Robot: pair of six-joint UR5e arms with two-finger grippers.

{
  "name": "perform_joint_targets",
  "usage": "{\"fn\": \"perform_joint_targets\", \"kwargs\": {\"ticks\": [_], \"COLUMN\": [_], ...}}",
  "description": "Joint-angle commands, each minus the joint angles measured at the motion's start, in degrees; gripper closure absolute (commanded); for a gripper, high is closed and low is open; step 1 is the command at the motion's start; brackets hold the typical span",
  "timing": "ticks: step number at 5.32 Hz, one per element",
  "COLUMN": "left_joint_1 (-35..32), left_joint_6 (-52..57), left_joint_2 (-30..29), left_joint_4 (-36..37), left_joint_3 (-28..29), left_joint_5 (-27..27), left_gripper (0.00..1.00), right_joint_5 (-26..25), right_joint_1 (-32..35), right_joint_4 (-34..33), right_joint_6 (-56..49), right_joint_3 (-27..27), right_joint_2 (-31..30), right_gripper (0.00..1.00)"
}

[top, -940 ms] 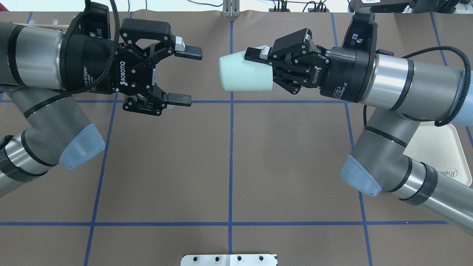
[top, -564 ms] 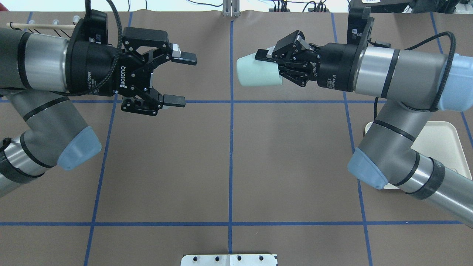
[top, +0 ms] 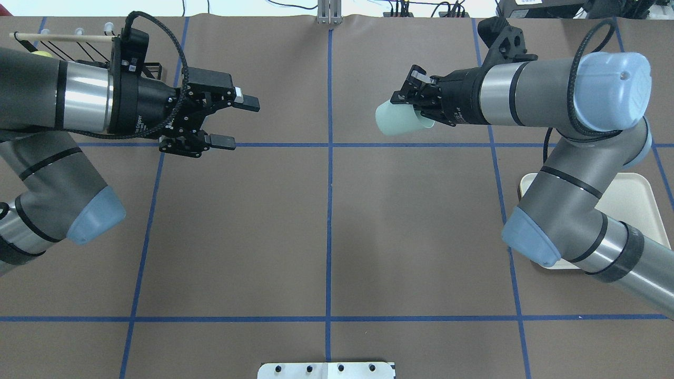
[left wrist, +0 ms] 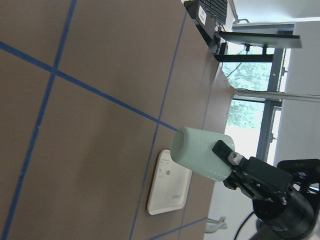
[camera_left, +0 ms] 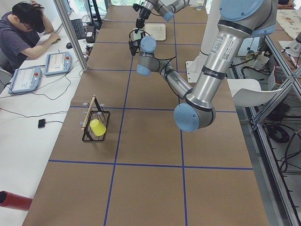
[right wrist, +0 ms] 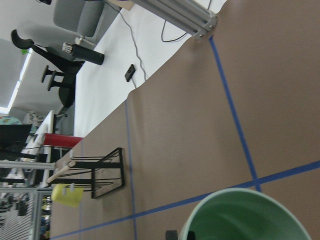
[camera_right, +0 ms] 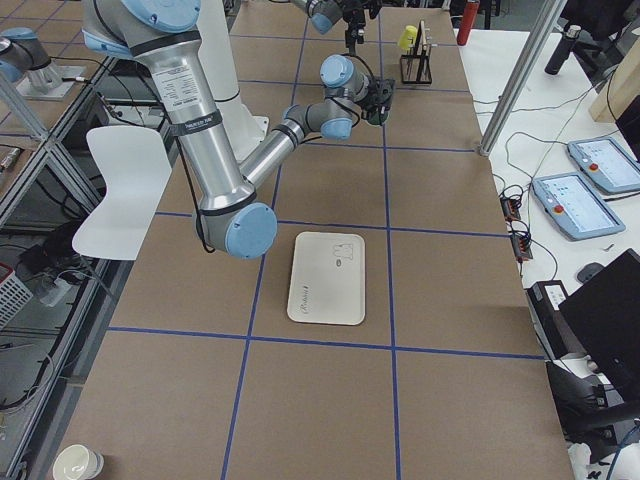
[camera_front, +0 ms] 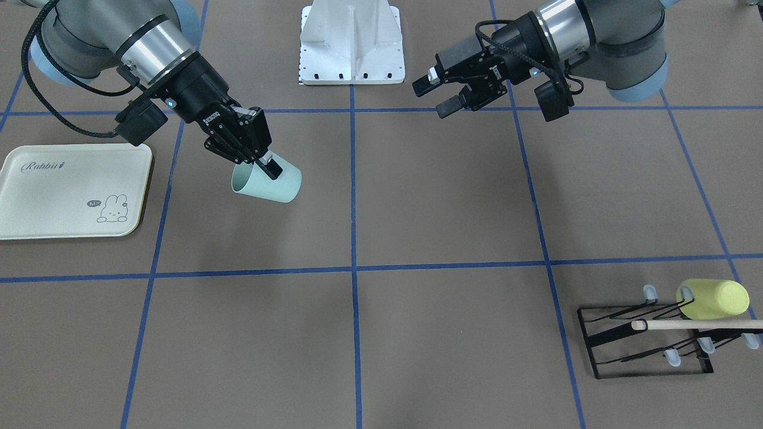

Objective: Left arm grabs green cup and hands to right arm on tray

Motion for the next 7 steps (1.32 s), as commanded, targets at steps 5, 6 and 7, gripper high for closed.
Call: {"fn": "perform_joint_targets", "kwargs": {"ticks": [5,6,7], "left_joint_1": [-11.72,-14.98,-18.58], "left_joint_6": [61.84,74.78,85.96], "left_joint_2": [13.29,14.51,18.27], "left_joint_4": [35.24,41.85,42.27], "left_joint_3": [-2.79,-2.79,-2.27], "left_joint_5": [0.45,0.36,0.10], "left_gripper": [0.00,0.00,0.00], "right_joint_5": [0.26,2.52,2.55], "right_joint_1": [1.67,1.93,2.11], "right_joint_4": [-48.87,-49.62,-48.94], "right_joint_6": [-35.04,-39.63,-43.76], "right_joint_3": [13.79,15.38,15.48], "right_joint_2": [-3.85,-7.60,-11.03], "right_gripper": [1.00,1.00,1.00]}}
